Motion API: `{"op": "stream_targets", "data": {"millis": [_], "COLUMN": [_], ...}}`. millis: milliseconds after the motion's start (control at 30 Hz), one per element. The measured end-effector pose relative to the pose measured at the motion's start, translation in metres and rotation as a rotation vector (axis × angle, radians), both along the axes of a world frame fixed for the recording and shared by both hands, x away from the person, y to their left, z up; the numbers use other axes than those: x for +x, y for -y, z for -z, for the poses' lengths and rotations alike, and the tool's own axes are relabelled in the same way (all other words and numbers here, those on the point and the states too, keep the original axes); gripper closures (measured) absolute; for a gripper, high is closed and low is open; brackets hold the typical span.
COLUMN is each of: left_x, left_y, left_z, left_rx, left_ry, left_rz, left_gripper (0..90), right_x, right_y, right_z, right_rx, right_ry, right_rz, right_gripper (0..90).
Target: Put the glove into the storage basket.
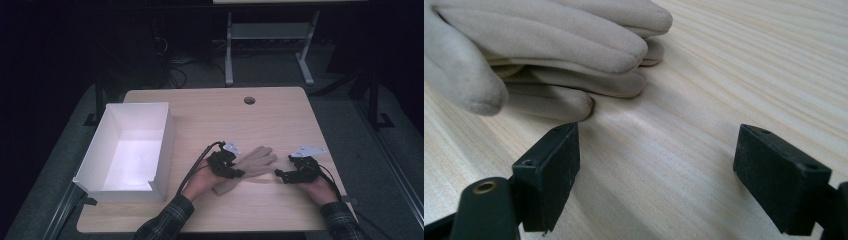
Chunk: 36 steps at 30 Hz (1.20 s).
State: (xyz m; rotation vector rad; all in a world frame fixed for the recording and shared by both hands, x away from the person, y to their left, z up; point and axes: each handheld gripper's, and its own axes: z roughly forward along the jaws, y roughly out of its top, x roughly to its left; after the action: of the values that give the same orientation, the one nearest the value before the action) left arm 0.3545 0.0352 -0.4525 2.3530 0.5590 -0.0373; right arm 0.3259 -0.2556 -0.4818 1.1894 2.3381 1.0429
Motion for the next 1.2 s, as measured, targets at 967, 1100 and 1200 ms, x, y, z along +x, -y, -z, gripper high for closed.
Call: {"op": "stream_targets", "data": {"millis": [967,1100,1200], "left_x": [0.013,0.013,0.013], "left_y": [-0.052,-0.063,-0.071], "left_z": [-0.118,-0.132,-0.139], "left_rx": [-0.062,-0.057,-0.057], "left_ry": [0.052,0.073,0.083], "left_rz": [-0.108,-0.119,-0.14], "left_gripper": [70.3,70.2,70.3], "right_x": [0.0,0.0,0.0], "right_y": [0.0,0.0,0.0], "right_z": [0.0,0.0,0.0], "right_rx": [0.002,0.003,0.003], "right_ry": [-0.001,-0.002,-0.003], "right_rz": [0.001,0.002,0.002], "right_gripper": [18.1,18.2,18.1]}}
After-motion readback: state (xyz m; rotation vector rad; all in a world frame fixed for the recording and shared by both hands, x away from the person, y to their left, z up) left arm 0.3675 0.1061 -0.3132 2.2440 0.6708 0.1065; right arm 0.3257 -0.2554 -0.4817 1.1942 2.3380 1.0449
